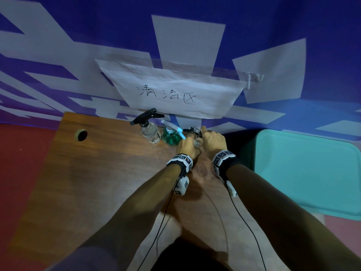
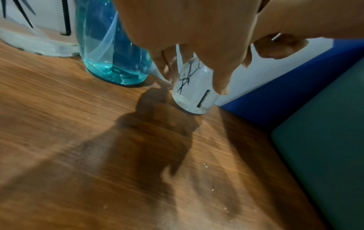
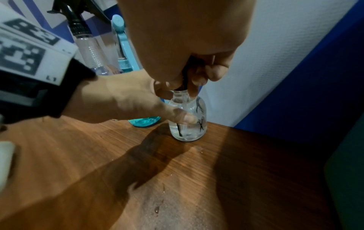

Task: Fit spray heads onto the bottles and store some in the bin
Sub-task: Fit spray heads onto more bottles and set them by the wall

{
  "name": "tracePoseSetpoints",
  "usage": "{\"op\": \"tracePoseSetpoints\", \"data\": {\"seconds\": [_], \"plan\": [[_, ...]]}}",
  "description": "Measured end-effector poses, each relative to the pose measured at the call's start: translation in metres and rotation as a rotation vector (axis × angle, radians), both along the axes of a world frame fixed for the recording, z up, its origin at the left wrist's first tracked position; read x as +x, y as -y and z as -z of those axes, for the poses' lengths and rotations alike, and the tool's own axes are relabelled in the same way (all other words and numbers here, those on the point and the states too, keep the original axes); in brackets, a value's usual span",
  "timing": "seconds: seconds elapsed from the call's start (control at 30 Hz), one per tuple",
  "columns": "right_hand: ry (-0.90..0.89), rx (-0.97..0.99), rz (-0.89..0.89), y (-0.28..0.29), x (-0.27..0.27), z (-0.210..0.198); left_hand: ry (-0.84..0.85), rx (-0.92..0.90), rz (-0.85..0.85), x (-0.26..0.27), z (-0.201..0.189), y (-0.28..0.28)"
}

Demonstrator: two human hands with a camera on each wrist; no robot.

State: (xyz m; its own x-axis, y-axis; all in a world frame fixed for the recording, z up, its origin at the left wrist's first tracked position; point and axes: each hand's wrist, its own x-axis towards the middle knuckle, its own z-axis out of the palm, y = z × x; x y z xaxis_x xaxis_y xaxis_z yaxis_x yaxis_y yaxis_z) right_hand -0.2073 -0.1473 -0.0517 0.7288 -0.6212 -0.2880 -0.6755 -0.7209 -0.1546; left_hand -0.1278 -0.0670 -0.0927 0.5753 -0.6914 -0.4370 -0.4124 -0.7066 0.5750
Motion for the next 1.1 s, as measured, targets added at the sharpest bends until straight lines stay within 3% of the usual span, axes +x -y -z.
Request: {"op": "tracePoseSetpoints", "data": {"seconds": [0.57,0.73,0.9,0.97,1.1], "plan": [[-0.001,0.045,-0.003,0.003,-0.002,-0.005,-0.009,-0.042,0.035,-0.002,0.01,-0.001],[0.057,0.08,0.064,0.0,0.0,-0.003,-0.127,-0.156,-0.077,-0.012,0.008,-0.026],[0.068,0.199,0.151,-0.003,0.0,-0.007,-0.134,-0.001,0.011,-0.003,-0.003,-0.063],[0.04,0.255,0.194,-0.007,0.0,-0.013,-0.05,0.064,-0.009,0.007,-0.006,-0.078],[0.121,0.027,0.138,-0.027,0.008,-0.034,0.047,0.061,-0.11,0.035,-0.019,-0.094]]}}
